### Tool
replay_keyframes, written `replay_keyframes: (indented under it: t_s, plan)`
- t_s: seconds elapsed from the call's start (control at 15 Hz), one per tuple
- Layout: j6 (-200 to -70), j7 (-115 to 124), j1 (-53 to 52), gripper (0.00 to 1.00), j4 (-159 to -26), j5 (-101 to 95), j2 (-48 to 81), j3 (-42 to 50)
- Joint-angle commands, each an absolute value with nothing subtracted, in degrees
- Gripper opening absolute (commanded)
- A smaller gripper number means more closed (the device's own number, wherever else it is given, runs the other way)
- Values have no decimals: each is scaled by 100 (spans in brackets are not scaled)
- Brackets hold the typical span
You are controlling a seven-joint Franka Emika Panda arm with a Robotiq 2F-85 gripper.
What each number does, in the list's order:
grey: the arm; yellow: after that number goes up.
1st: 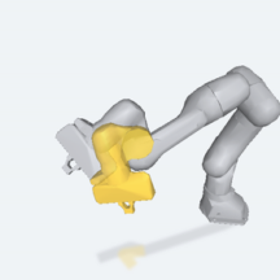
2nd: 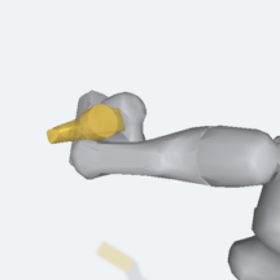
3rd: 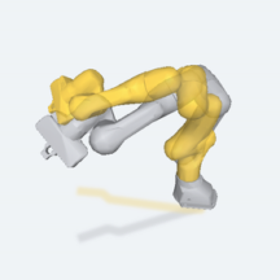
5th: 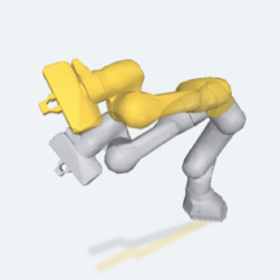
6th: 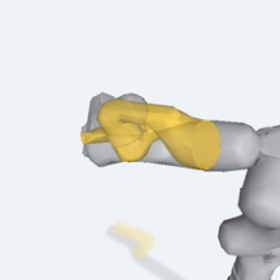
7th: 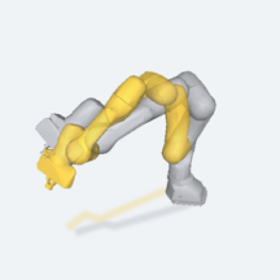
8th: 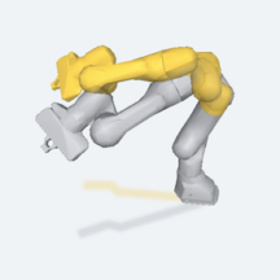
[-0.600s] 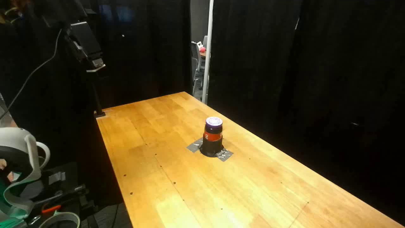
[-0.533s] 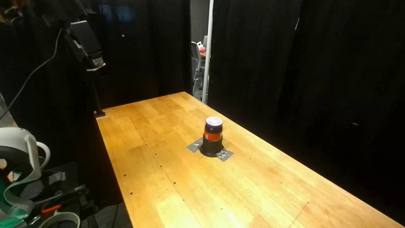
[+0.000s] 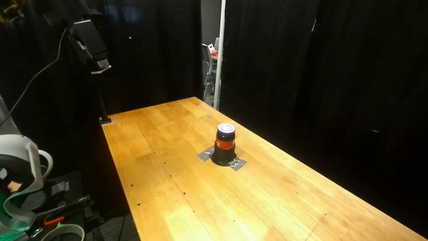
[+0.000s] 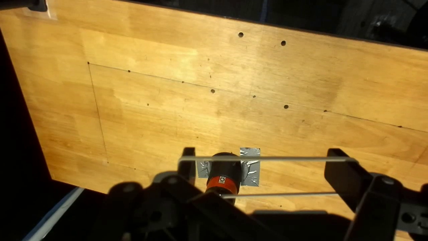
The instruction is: Put the rubber band on the jar.
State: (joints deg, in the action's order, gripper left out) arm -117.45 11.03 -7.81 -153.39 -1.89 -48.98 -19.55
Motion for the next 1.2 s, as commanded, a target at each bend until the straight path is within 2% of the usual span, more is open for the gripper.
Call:
replay_keyframes:
  t_s: [0.0,0.2,0.47,0.8,1.13]
  plan:
    - [-12037,1126,-808,100,-15022,-201,-4364,-1810]
    - [-12630,1005,-575,100,-14409,54,-3369,-1759]
    - [-12619,560,-513,100,-13606,894,-2111,-1573]
    - [-13063,1288,-62,100,-12462,-1,-304,-1873]
    - [-13419,1944,-603,100,-11278,-1121,1232,-1257]
